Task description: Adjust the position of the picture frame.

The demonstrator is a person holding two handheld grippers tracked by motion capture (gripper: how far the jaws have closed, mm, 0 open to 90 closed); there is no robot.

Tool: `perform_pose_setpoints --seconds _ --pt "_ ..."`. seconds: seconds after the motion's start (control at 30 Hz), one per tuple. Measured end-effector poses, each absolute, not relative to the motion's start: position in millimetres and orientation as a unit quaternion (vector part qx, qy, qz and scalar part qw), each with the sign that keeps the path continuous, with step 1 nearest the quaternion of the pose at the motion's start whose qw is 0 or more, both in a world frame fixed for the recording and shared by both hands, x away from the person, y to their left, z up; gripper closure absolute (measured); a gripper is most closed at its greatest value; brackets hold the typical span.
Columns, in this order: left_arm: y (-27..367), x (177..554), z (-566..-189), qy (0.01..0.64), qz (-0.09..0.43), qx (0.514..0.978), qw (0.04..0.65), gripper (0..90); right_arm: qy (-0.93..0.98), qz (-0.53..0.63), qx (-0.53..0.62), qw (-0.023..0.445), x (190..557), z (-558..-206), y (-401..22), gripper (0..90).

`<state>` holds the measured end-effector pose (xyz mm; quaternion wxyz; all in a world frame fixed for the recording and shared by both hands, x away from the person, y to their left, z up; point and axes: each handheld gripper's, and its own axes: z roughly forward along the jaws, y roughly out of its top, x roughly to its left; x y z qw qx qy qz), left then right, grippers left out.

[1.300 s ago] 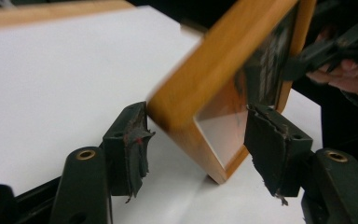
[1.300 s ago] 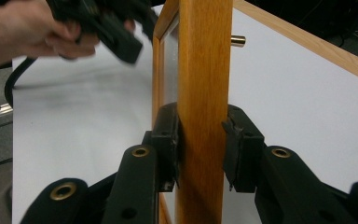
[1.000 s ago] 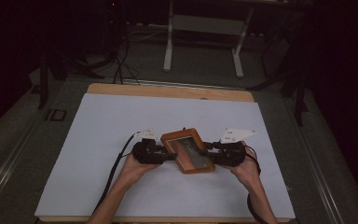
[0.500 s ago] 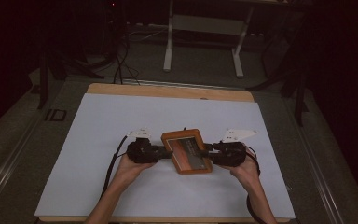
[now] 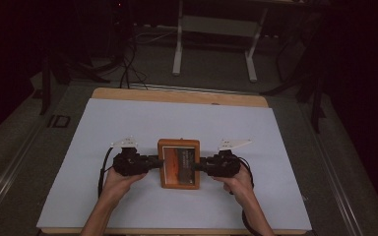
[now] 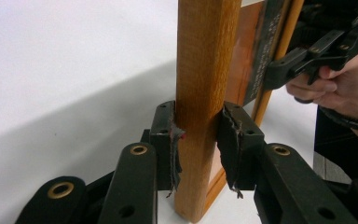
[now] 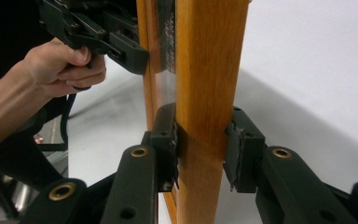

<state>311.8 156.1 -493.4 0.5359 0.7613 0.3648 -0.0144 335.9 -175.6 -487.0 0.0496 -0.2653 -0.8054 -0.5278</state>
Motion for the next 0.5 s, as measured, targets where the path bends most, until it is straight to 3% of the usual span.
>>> perform_pose_setpoints --seconds 0.27,0.5 --pt "155 310 -496 0.366 -0.009 0.760 0.537 68.1 -0.792 -0.531 -0.291 0.075 346 -504 -175 63.6" --pt "148 324 -507 0.390 -0.006 0.747 0.539 66.9 -0.792 -0.517 -0.319 0.067 351 -506 -173 61.9"
